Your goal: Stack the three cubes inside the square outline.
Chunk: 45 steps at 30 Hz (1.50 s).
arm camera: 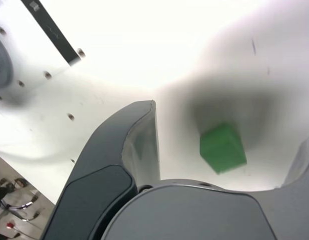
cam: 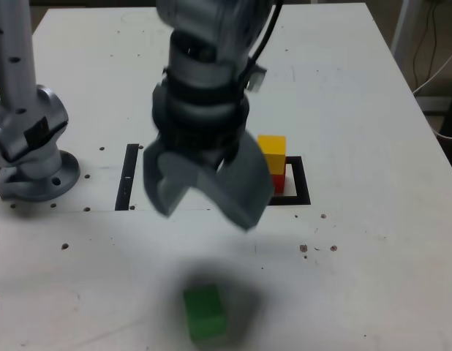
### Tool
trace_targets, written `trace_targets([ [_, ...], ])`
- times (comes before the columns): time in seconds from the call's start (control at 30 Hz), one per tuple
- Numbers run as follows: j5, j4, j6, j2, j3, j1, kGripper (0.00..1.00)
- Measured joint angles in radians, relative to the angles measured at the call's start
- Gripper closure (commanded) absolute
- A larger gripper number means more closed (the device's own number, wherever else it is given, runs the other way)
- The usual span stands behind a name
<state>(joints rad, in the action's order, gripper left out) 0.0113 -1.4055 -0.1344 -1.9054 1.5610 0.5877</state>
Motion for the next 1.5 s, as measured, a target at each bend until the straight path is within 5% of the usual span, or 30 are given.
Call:
trace_targets([
  [0.87, 0.02, 0.017, -0.058, -0.131, 0.093, 0.173, 0.01],
  [1.5, -0.093, 0.054, 0.302, -0.139, 0.105, 0.211, 0.0],
])
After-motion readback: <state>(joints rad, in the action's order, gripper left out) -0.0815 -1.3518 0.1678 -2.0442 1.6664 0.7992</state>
